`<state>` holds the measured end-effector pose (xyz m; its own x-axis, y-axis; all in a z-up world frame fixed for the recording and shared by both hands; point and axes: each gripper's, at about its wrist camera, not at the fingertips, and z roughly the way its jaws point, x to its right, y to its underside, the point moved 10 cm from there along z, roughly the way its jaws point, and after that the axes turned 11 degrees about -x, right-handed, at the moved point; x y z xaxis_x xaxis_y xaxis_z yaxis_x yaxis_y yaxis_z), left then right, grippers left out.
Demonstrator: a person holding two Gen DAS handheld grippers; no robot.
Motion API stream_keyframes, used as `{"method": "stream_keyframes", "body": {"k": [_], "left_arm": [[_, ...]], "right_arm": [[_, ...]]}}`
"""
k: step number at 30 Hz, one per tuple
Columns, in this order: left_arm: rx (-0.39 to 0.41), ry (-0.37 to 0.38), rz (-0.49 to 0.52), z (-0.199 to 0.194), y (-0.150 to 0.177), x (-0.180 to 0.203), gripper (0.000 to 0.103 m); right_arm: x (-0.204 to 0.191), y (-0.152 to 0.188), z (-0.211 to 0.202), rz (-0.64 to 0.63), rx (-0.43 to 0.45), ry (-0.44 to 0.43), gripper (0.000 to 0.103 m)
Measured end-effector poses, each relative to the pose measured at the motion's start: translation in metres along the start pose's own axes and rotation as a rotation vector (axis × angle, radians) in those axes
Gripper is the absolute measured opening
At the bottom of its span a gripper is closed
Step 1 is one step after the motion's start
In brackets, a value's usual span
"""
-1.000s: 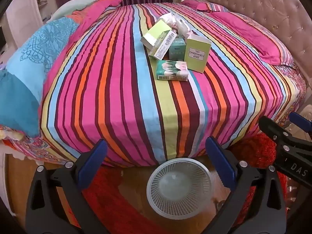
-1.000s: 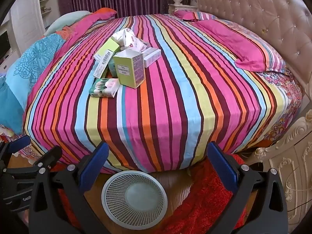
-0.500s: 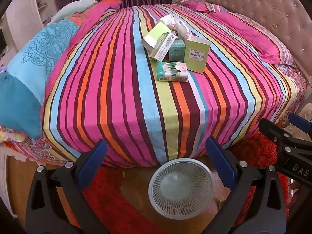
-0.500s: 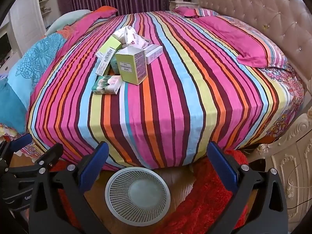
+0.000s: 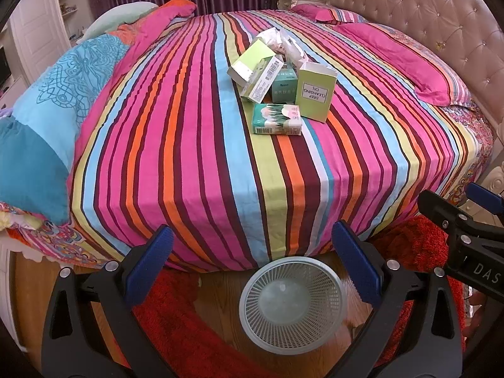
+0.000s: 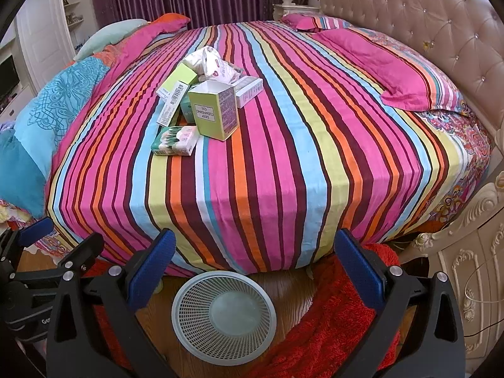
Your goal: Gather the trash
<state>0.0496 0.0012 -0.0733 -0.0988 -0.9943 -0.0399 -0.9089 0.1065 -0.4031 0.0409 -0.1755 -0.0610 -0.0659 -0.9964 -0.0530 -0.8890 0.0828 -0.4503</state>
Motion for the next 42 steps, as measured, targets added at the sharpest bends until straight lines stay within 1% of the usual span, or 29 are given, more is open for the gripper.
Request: {"method": "stream_keyframes", "body": {"k": [33, 42], "left_arm": [[-0.006, 0.002, -0.009, 0.0041, 0.0046, -0.0009, 0.097], [-0.015, -0.002, -0.012, 0.0059, 0.0060, -0.0062, 0.097]], "right_arm": [[-0.0020, 0.0040, 0.0017, 0.001, -0.013, -0.004, 0.097], [0.0018, 0.0036, 0.0019, 0.008, -0.014, 0.001, 0.097]]}}
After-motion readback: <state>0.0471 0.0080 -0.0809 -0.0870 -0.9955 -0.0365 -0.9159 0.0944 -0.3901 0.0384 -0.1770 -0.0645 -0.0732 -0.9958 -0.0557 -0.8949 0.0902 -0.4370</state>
